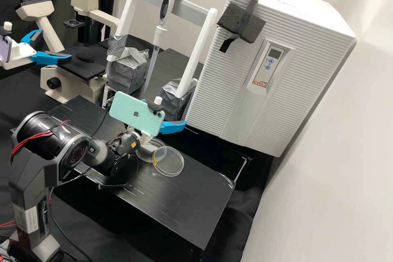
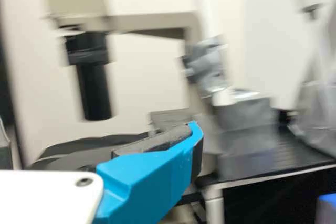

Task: Open the bottle

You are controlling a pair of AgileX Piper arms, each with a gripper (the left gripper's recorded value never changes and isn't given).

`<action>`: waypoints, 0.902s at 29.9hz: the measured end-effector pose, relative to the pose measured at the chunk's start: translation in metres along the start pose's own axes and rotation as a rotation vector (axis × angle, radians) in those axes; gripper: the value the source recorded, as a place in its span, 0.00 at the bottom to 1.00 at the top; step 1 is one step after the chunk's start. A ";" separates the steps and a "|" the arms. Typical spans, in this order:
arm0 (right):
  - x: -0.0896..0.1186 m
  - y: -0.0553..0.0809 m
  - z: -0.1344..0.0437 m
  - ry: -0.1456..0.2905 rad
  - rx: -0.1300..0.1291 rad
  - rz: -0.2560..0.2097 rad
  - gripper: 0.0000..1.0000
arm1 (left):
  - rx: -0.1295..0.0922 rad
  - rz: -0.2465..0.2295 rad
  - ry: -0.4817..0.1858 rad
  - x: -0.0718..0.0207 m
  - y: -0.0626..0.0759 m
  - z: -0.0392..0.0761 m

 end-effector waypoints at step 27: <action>0.000 0.000 0.000 0.000 0.000 0.000 1.00 | 0.022 -0.166 -0.192 -0.0436 -0.034 0.042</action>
